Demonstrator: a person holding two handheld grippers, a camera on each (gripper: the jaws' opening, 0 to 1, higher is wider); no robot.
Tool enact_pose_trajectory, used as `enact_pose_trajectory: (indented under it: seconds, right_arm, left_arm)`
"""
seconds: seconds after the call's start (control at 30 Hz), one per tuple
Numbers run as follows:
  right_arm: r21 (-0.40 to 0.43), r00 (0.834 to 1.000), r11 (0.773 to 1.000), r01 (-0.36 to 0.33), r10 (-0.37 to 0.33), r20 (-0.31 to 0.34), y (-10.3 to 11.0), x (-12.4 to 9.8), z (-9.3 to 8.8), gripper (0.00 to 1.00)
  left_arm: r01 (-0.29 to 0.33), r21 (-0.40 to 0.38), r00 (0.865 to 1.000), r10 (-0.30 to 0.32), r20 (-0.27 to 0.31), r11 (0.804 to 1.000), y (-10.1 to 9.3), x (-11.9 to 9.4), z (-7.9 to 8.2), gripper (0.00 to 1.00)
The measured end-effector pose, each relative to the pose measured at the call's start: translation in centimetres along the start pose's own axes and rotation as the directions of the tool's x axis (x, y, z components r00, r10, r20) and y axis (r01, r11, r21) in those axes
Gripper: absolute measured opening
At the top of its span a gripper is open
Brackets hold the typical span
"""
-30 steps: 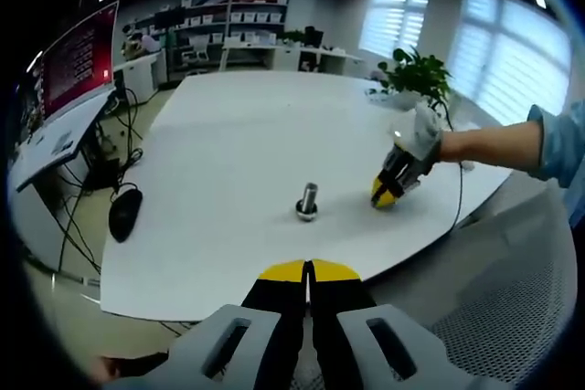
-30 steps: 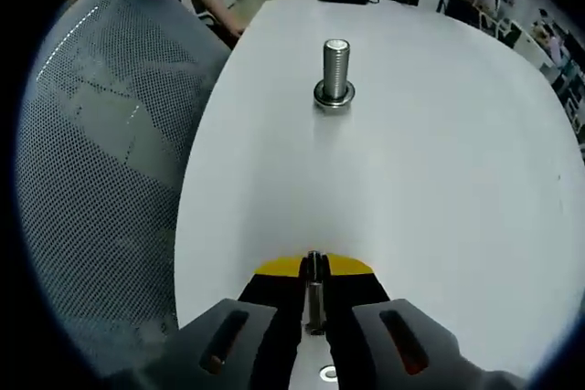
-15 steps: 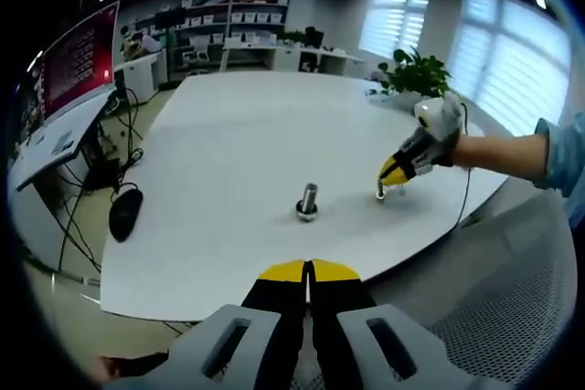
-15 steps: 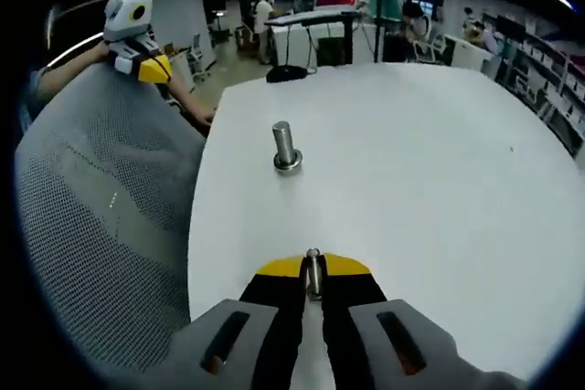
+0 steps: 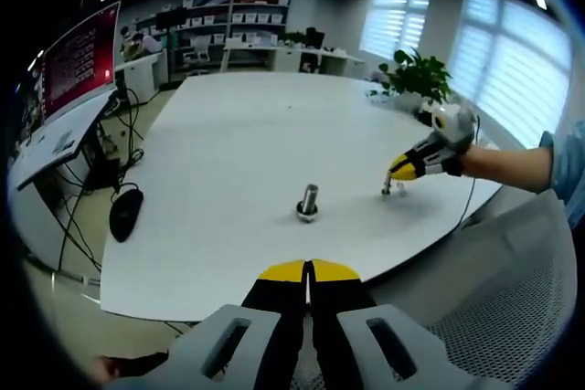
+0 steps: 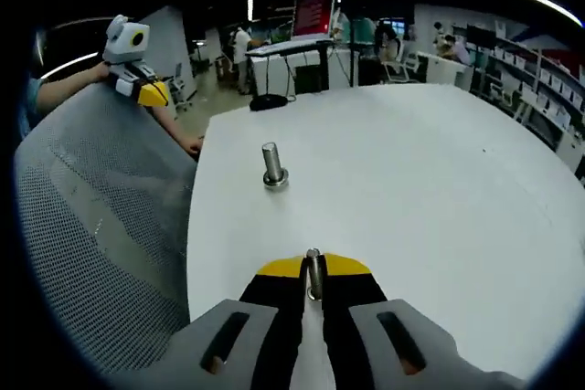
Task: Place the washer onto the threaded stud by aligning its center hole with the stud, sliding it down to the base, and recovering from edge contact or off-axis alignment until the washer reaches the visible bottom stop.
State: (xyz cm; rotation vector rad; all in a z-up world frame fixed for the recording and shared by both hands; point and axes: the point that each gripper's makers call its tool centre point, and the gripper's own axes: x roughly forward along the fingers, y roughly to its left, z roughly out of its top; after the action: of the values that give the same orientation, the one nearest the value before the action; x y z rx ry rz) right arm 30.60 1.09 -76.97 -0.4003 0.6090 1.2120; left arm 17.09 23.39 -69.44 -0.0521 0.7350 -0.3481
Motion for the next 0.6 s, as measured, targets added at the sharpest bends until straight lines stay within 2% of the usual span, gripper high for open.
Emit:
enact_pose_trajectory:
  seconds: [0.13, 0.23, 0.3, 0.4, 0.43, 0.53, 0.6]
  right_arm:
    - [0.034, 0.999, 0.999, 0.005, -0.006, 0.032, 0.2, 0.3, -0.3, 0.07]
    - [0.104, 0.994, 0.994, 0.013, -0.023, 0.102, 0.1, 0.4, -0.5, 0.07]
    - [0.122, 0.989, 0.992, 0.014, -0.031, 0.146, 0.0, 0.3, -0.7, 0.07]
    - [0.016, 0.99, 0.999, 0.048, -0.05, 0.132, 0.2, 0.0, -1.7, 0.07]
    - [-0.005, 0.986, 0.998, 0.066, -0.064, 0.152, 0.2, -0.2, -1.6, 0.07]
    - [0.007, 0.985, 0.999, 0.051, -0.051, 0.165, 0.8, -0.6, -1.7, 0.08]
    - [0.005, 0.988, 0.999, 0.045, -0.045, 0.147, 0.9, -0.7, -1.9, 0.1]
  left_arm:
    - [-0.001, -0.001, 1.0, 0.001, -0.001, 1.0, 0.0, 0.0, 0.0, 0.0]
    - [-0.001, -0.001, 1.0, 0.001, 0.0, 1.0, 0.0, 0.0, 0.0, 0.0]
    - [0.001, 0.0, 1.0, -0.001, 0.0, 1.0, 0.0, 0.0, 0.0, 0.0]
    - [0.002, 0.002, 1.0, -0.002, 0.002, 1.0, 0.0, 0.0, 0.0, 0.0]
    - [0.003, 0.003, 1.0, -0.003, 0.002, 1.0, 0.0, 0.0, 0.1, 0.0]
    - [0.003, 0.002, 1.0, -0.003, 0.003, 1.0, 0.0, 0.0, 0.1, 0.0]
    - [0.004, 0.002, 1.0, -0.004, 0.003, 1.0, 0.0, 0.0, 0.1, 0.0]
